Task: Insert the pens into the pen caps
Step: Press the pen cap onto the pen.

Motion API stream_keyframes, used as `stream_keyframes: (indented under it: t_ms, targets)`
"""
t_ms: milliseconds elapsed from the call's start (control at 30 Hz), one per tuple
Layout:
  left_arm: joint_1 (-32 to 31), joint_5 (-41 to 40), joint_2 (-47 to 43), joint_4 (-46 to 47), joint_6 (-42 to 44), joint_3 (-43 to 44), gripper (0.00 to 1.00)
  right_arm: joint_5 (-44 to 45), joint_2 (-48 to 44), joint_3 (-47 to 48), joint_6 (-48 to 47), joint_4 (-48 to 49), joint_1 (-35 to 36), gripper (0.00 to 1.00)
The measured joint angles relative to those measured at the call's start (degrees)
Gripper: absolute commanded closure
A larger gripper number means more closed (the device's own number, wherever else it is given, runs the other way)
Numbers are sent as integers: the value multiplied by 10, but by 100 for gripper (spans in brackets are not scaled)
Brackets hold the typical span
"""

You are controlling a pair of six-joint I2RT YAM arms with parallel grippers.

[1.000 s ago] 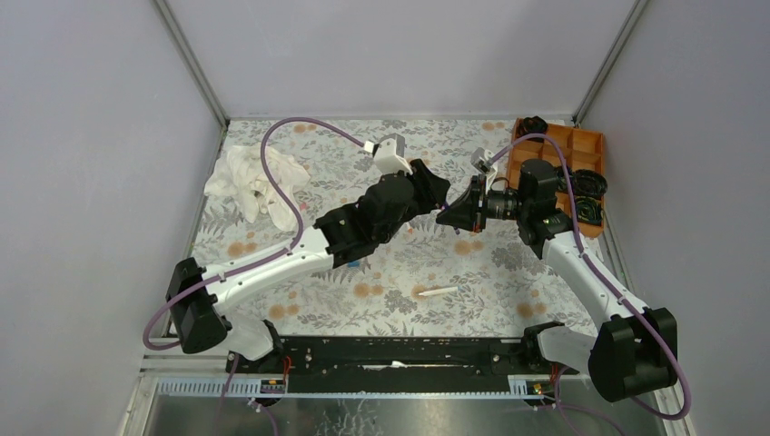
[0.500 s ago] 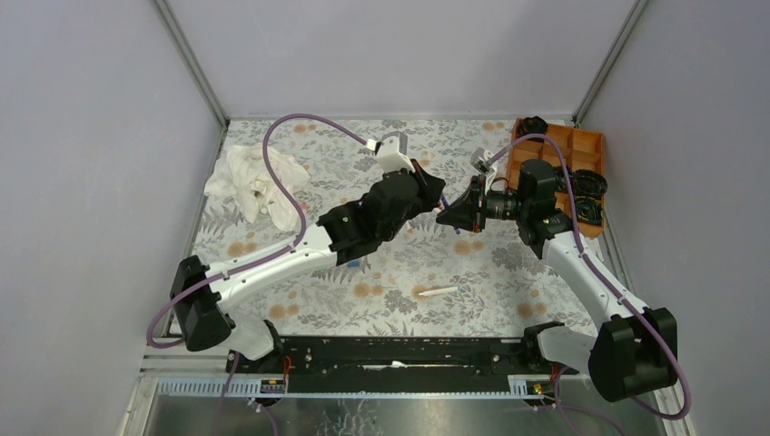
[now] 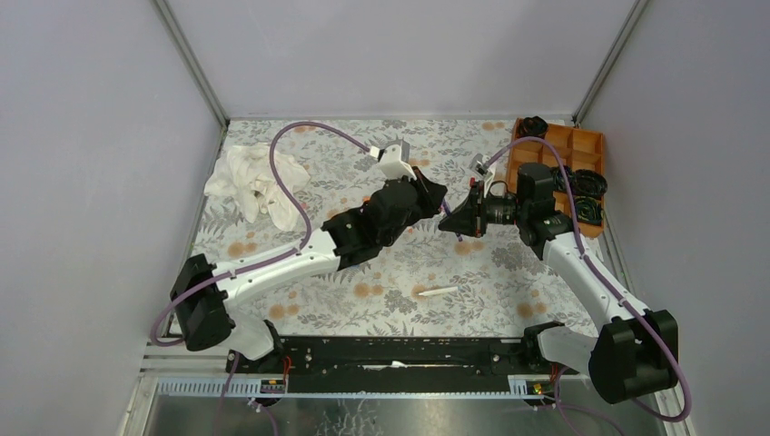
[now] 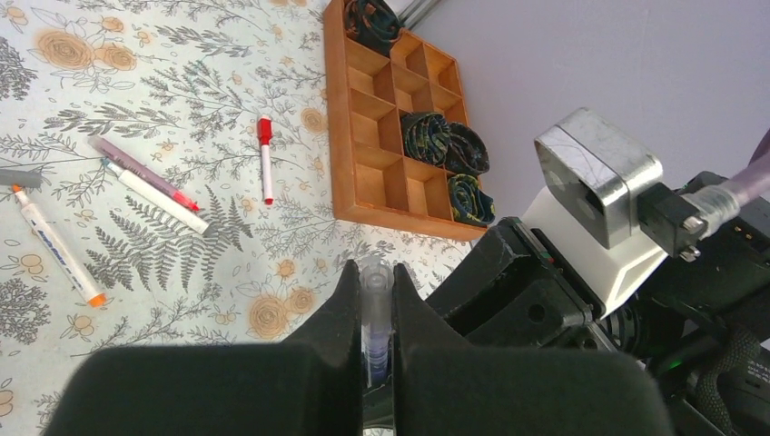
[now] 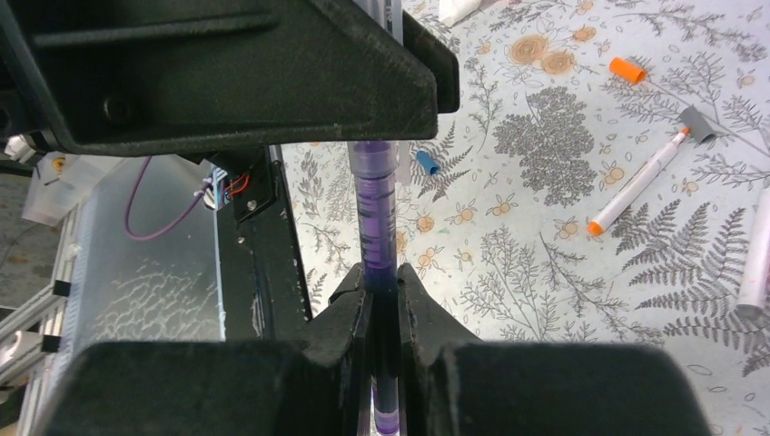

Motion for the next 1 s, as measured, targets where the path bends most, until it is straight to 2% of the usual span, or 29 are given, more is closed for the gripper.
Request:
stream_keyframes:
  t_ms: [167, 533, 1000]
  targets:
    - [-4, 0, -2, 36, 6, -26, 100, -5, 3, 0, 18, -14, -2, 100]
    - [-7, 0, -2, 145, -50, -105, 100, 10, 4, 0, 23, -72, -3, 100]
    - [-10, 28, 22, 151, -50, -105, 100, 33, 3, 0, -7, -132, -7, 100]
